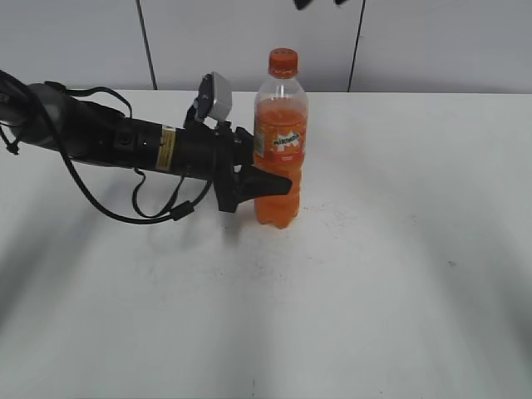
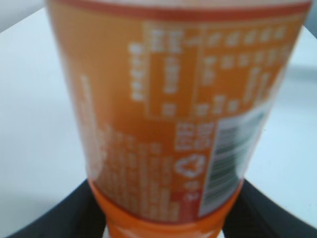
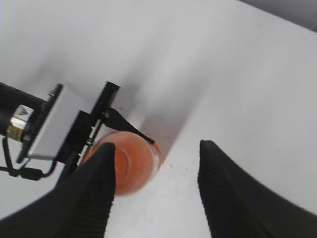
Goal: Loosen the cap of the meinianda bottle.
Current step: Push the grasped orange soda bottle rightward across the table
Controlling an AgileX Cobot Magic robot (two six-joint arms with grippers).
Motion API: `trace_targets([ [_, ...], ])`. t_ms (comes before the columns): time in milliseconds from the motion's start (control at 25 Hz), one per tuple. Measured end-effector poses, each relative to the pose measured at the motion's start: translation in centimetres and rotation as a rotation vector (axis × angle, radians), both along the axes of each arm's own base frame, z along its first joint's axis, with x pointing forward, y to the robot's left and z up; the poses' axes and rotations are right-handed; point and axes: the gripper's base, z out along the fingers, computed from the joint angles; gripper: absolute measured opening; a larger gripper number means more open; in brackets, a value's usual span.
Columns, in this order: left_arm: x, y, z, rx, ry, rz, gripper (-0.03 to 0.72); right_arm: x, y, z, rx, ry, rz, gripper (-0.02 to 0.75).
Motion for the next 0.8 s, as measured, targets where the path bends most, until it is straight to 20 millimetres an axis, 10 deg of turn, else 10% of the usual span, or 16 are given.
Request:
trace_targets([
  [320,-1.8,-5.7,-0.2,-0.022,-0.062,0.022,0.400,-4.5,-6.3,-0.6,-0.111,0.088,-0.045,0.403],
  [800,-2.8,-7.8,-0.3,-0.011,-0.065,0.036,0.400,-4.7,-5.3,-1.9,-0.082,0.135,0.036,0.403],
])
